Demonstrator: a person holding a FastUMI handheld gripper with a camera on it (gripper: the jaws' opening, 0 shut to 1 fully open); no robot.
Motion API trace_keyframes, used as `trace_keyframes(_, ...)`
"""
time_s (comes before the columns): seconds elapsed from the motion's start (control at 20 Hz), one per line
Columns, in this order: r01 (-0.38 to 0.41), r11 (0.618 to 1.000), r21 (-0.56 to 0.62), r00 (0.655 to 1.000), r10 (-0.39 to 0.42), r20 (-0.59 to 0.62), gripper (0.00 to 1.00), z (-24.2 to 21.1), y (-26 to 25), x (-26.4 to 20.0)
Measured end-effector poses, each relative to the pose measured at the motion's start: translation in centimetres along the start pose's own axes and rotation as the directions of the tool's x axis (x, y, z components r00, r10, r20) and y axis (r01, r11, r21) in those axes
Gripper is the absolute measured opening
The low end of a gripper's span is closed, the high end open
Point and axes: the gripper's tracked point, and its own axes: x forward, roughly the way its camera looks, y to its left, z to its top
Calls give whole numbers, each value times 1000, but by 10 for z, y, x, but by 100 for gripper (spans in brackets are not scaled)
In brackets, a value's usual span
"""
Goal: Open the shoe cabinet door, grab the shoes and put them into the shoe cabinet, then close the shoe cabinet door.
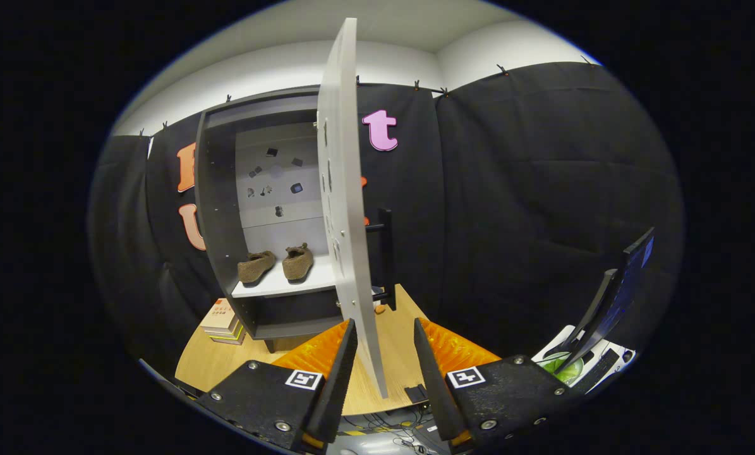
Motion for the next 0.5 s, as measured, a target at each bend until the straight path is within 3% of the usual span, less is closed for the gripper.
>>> trace_keyframes(0.5,-72,997,5,997,73,-14,59,-16,-19,76)
